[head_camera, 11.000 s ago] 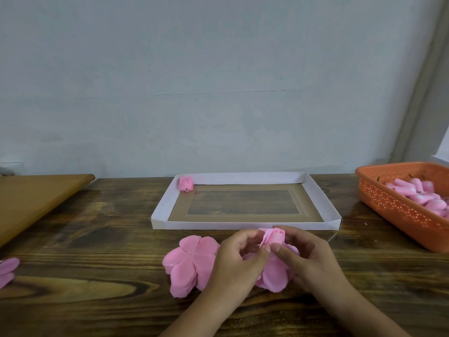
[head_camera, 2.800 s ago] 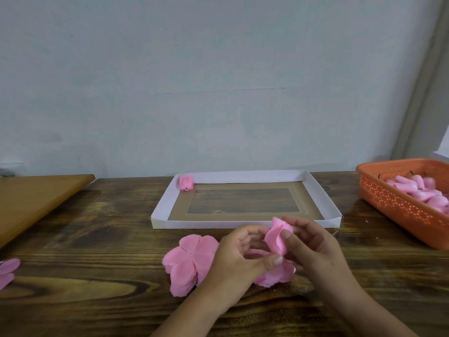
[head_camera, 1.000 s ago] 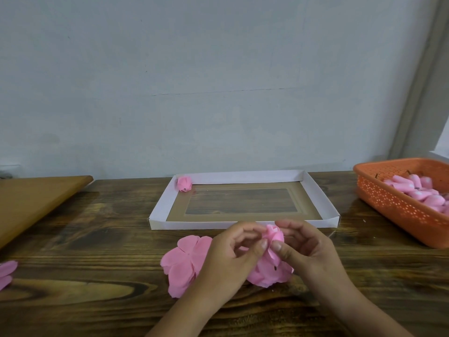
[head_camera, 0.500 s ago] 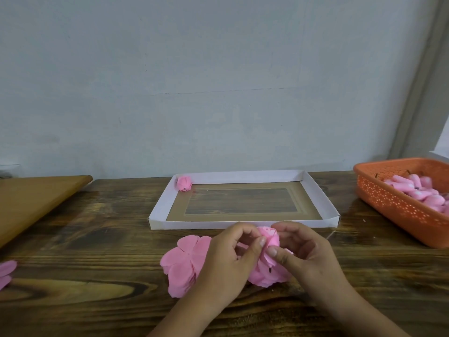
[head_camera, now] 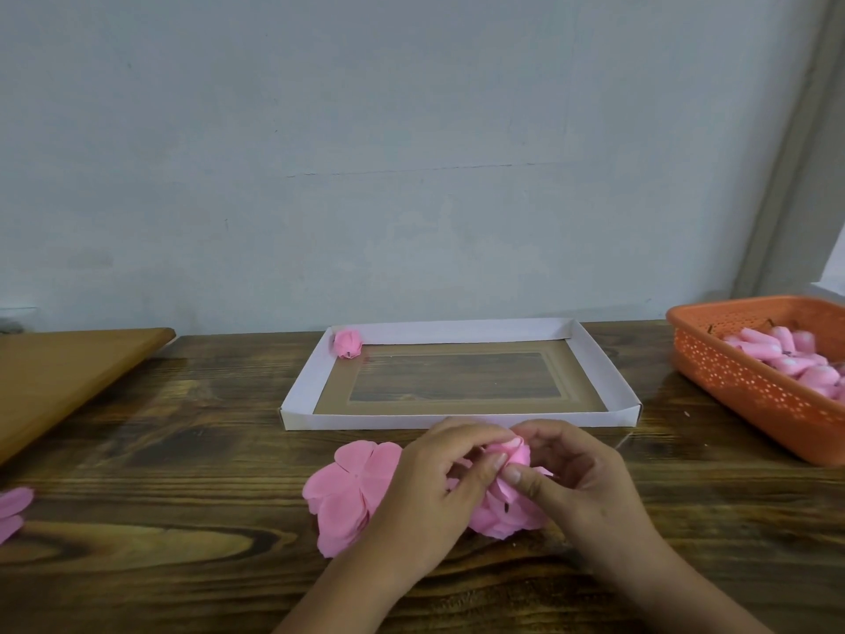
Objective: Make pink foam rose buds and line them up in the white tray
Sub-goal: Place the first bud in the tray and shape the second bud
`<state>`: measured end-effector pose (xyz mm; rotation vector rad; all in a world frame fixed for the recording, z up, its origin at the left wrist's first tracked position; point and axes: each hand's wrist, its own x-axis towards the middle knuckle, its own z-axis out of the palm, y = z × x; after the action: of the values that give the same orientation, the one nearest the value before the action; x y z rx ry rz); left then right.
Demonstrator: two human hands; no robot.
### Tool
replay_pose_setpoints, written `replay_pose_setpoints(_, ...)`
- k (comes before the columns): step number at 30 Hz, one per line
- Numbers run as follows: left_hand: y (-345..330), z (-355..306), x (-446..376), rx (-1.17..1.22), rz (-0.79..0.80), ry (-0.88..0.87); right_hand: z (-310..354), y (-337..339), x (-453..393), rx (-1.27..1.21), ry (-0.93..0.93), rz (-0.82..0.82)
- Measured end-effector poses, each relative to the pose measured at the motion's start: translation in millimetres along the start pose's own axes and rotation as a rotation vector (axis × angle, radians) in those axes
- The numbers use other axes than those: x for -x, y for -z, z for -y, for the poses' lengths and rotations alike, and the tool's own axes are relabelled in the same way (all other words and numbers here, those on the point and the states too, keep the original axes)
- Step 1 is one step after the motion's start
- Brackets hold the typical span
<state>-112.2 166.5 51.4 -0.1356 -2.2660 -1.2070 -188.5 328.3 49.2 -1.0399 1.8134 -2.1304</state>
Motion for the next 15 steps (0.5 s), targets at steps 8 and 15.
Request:
replay_pose_setpoints(8,0.3,-0.2,-0.2,-0.016,-0.066,-0.020,-3.1,0.0,-0.9,0.013,-0.055,0.006)
replay_pose_setpoints(15,-1.5,-1.0,1.0,-0.075,-0.077,-0.063,4.9,-3.3,1.2,0.065,-0.024,0.051)
